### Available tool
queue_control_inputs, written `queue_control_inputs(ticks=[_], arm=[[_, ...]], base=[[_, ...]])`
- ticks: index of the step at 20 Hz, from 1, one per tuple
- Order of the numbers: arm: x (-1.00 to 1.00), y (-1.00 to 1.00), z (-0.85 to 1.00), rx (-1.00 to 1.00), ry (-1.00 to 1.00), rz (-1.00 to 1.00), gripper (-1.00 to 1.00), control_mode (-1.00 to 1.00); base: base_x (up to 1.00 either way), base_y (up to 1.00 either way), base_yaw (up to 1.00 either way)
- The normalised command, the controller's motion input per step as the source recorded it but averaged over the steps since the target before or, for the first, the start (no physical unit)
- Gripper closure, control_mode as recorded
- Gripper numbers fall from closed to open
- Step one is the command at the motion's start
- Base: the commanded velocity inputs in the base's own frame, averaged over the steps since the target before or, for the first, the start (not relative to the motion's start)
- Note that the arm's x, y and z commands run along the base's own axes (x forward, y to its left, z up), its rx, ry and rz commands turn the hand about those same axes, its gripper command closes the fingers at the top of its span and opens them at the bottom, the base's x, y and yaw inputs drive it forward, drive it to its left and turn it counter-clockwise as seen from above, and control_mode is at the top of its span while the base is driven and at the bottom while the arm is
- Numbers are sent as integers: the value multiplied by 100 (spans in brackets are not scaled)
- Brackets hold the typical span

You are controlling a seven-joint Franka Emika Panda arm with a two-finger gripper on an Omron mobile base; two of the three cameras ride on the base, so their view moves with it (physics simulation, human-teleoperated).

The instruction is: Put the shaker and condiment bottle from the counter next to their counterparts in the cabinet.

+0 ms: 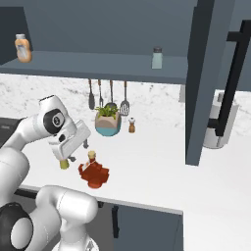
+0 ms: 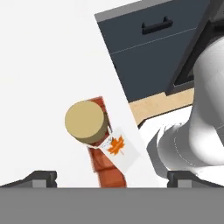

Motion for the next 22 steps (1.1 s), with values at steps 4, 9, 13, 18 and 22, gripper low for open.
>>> queue_control_inputs(ticks=[4,9,13,18,22], arm=[[0,1,0,-2,1,-4,-100,-100],[0,0,0,-4,7,0,-100,-100],[0,0,0,-3,10,2,-100,-100],[0,0,0,0,7,1,-100,-100],[0,0,0,0,1,0,-100,-100]], base=[[0,0,0],[0,0,0],[0,0,0],[0,0,0],[0,0,0]])
